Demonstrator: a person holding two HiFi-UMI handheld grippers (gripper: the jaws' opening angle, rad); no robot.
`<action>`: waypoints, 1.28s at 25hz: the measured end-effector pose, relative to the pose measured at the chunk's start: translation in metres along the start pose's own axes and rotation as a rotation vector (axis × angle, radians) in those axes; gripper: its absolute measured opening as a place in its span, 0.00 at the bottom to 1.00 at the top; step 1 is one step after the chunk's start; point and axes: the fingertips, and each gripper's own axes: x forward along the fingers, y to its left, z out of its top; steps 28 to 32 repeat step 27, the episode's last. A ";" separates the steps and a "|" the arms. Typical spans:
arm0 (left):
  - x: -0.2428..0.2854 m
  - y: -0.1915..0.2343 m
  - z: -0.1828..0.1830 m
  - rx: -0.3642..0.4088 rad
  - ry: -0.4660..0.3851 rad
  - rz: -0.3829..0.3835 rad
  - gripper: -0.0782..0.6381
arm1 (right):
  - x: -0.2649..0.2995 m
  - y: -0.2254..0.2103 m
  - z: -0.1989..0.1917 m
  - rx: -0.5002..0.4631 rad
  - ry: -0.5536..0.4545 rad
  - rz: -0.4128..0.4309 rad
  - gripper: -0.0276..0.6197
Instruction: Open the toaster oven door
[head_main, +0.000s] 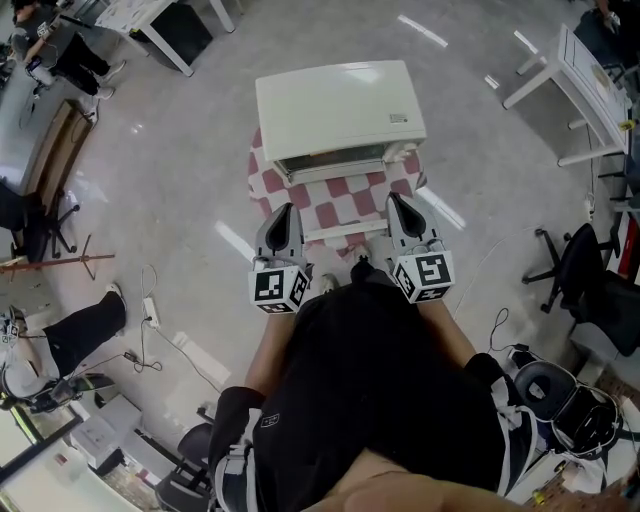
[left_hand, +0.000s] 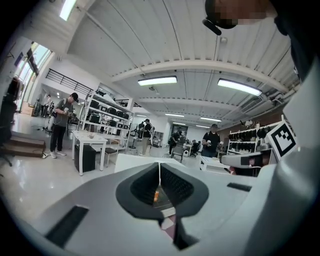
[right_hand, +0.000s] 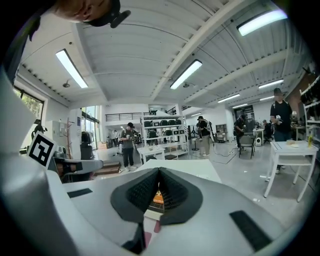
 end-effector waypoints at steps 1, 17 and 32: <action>0.000 -0.001 0.000 0.000 0.000 -0.001 0.13 | 0.000 0.001 0.000 -0.004 -0.001 -0.001 0.08; 0.000 0.005 0.004 0.002 -0.016 0.008 0.13 | 0.002 0.003 0.010 -0.015 -0.018 -0.002 0.08; -0.001 0.006 0.005 -0.007 -0.024 0.015 0.13 | 0.003 0.003 0.008 -0.016 -0.014 -0.004 0.08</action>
